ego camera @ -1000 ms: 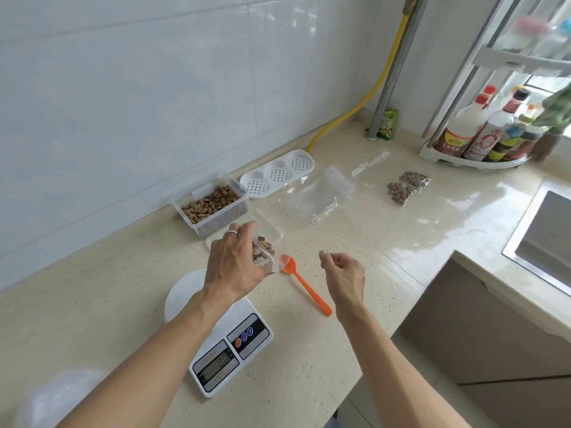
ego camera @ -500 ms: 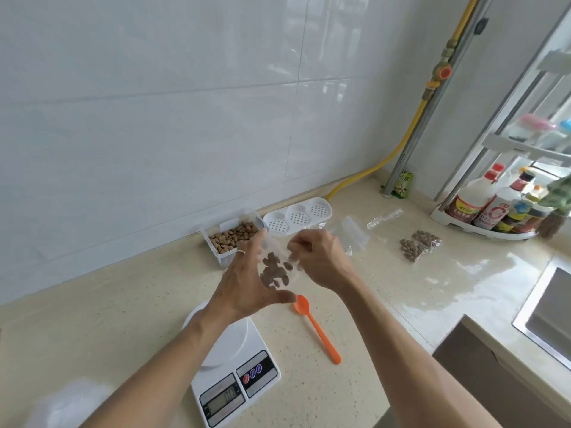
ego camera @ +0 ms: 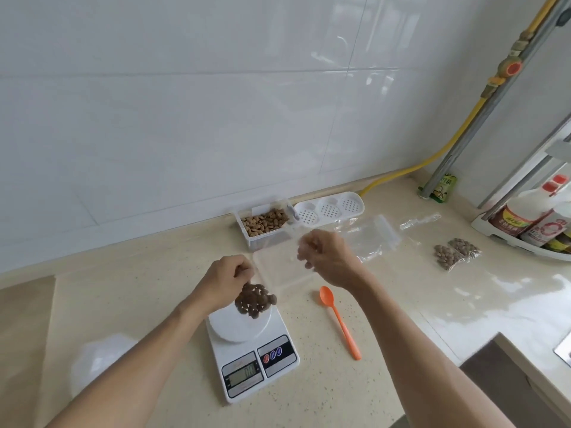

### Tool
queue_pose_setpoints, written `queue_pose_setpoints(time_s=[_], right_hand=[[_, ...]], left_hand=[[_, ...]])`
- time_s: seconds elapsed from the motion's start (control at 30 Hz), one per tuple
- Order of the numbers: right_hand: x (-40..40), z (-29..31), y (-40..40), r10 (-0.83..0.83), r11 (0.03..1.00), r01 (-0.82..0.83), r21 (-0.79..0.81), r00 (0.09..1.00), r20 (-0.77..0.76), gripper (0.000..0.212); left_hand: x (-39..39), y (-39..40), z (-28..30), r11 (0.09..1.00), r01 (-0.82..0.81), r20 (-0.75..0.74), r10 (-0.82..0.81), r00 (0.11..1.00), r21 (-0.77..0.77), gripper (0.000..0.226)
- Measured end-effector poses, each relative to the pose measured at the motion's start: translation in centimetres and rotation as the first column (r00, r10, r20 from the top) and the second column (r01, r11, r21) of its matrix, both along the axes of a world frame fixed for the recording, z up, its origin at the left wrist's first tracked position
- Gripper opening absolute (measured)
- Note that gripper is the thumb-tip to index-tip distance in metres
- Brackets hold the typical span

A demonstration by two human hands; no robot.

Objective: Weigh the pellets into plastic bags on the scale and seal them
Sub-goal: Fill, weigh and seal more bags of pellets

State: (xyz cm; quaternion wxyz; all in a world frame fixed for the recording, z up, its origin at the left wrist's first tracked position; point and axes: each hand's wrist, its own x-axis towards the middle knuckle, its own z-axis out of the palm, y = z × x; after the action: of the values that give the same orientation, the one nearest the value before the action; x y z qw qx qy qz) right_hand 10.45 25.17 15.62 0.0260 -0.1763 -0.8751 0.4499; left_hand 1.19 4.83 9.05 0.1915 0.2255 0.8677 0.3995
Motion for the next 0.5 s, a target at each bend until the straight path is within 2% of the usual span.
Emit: queue_pose_setpoints(time_s=[0.23,0.33,0.4,0.5], right_hand=[[-0.2,-7.4,-0.7,-0.167,0.956,0.204,-0.213,0.97,0.177,0.013],[-0.5,-9.5,-0.8,-0.2,0.939,0.252,-0.235,0.954,0.224,0.011],[-0.9,-10.6,-0.6,-0.219,0.926,0.281,-0.252,0.944,0.247,0.01],[-1.3,-11.9,-0.2,-0.245,0.928,0.308,-0.21,0.929,0.277,0.008]], left_hand=[[-1.1,-1.8,-2.1,0.995,-0.061,-0.05,0.057,0.997,-0.082,0.011],[-1.4,-1.5,-3.6,0.988,-0.055,-0.081,0.044,0.996,-0.144,0.01],[-1.4,-1.1,-4.5,0.978,-0.049,-0.139,0.02,0.99,-0.203,0.007],[-1.4,-0.4,-5.4,0.961,-0.073,-0.248,0.005,0.969,-0.266,0.014]])
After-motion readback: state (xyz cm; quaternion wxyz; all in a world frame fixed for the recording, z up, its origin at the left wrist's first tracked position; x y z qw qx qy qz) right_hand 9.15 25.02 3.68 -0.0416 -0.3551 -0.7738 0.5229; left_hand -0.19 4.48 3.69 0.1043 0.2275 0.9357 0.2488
